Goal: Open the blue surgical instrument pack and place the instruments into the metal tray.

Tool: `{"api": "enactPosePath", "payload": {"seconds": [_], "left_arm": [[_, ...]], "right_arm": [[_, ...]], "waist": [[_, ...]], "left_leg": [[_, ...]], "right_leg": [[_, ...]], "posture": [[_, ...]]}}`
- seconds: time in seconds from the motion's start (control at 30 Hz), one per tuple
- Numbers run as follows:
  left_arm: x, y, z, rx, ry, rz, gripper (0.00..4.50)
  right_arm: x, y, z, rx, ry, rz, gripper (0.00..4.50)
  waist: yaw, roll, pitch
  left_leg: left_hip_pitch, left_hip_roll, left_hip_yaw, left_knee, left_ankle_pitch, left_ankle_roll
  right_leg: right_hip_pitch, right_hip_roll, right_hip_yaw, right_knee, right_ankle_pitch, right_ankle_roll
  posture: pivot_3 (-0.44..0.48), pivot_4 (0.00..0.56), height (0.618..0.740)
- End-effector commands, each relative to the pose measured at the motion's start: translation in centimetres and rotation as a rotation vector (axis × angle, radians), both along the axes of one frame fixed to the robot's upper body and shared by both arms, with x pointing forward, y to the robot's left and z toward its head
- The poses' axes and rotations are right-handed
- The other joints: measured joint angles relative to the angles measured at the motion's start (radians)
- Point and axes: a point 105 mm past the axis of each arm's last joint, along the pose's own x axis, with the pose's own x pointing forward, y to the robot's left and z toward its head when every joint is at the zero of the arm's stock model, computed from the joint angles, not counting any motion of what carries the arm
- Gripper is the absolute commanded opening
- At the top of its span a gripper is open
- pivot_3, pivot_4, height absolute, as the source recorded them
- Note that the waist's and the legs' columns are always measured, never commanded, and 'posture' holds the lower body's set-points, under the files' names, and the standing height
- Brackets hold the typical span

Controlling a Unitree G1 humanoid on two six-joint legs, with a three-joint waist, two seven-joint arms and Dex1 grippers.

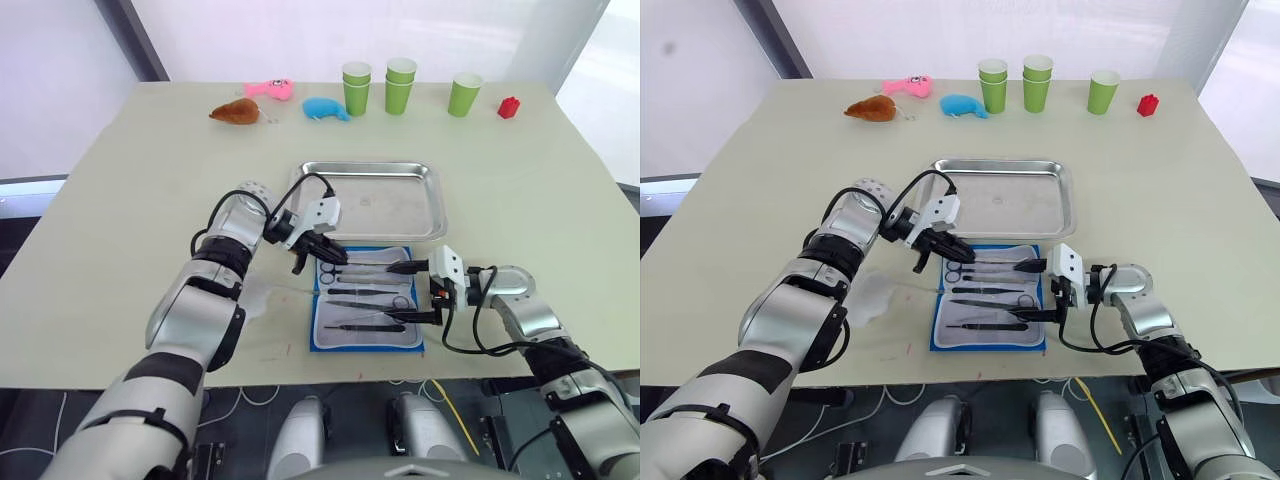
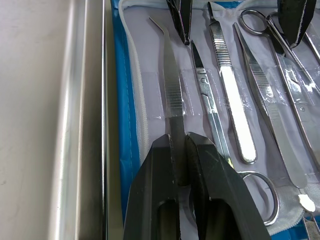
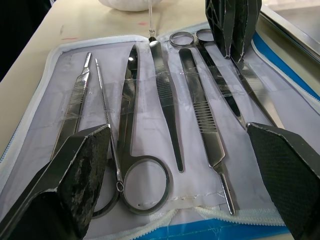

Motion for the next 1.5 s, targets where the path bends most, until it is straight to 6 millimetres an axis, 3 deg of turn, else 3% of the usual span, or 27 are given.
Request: {"api": "enactPosePath", "payload": {"seconds": [0.03,1.5], "left_arm": [[-0.1,0.5,1.1,0.038,-0.010,-0.034,0.03],[-1.5,5.2,3.5,0.127,0.007,0.005,0.03]], "right_arm": [[-1.7,-0.6,-4.5,-0.129,0.163,-0.004,4.50],[-1.6,-0.3,-4.9,-0.137,0.179,-0.002,4.50]], "waist": [[-0.001,0.000,0.000],[-0.003,0.000,0.000]], "left_leg": [[0.000,0.000,0.000,0.000,0.000,0.000],[0.005,0.002,0.001,-0.001,0.000,0.000]], "right_leg": [[0.000,0.000,0.000,0.000,0.000,0.000],[0.000,0.003,0.008,0.002,0.000,0.000]], "posture": [[0.000,0.150,0.740],[0.000,0.150,0.740]]}}
